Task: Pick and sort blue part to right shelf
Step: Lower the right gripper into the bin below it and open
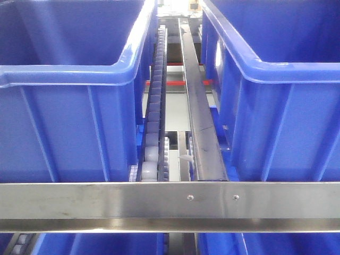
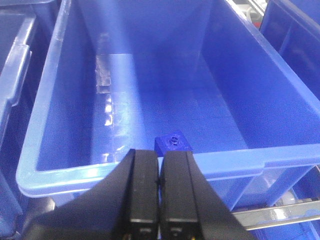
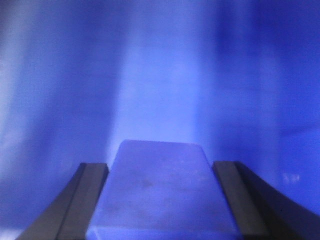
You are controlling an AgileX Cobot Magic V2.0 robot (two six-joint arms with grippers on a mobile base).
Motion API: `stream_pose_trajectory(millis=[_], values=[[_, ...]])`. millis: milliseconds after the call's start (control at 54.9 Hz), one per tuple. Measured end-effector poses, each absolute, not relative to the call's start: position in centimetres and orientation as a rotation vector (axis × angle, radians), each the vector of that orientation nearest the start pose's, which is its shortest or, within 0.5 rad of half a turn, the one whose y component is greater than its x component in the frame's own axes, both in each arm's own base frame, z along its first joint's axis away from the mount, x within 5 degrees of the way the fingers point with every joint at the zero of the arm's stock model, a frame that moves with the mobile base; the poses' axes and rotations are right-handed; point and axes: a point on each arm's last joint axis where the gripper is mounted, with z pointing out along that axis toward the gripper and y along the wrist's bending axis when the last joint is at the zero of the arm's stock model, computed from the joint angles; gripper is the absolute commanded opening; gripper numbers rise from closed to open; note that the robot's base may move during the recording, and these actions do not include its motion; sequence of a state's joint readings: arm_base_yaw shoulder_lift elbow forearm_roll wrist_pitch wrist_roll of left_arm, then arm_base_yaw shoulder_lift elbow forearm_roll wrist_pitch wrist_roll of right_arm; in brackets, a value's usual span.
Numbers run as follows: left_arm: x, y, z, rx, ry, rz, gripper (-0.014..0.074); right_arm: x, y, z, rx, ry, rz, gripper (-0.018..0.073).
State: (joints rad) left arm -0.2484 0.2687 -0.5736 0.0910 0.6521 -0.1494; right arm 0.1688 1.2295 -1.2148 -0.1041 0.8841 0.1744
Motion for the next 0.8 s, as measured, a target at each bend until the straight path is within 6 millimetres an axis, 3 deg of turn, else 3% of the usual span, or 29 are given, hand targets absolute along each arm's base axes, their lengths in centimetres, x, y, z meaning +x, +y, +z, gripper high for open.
stream_pose_trajectory(millis=[146, 400, 674, 801], values=[[4.8, -0.7, 32.6, 0.118, 1.844, -0.176, 0.0125, 30.5, 2.2, 34.8, -0.025, 2.496, -0.025, 0.0175], [4.8, -0.7, 32.6, 0.118, 1.845, -0.176, 0.0125, 36.8, 2.2, 28.5, -0.125, 2.641, -0.035, 0.0175], [4.8, -0.7, 32.6, 0.118, 1.848, -0.175, 0.0125, 39.1, 2.4, 24.0, -0.146, 2.712, -0.038, 0.0190], [4.8, -0.7, 32.6, 0.119, 1.847, -0.171, 0.0125, 39.3, 2.4, 23.5, -0.147, 2.721, -0.038, 0.0364]])
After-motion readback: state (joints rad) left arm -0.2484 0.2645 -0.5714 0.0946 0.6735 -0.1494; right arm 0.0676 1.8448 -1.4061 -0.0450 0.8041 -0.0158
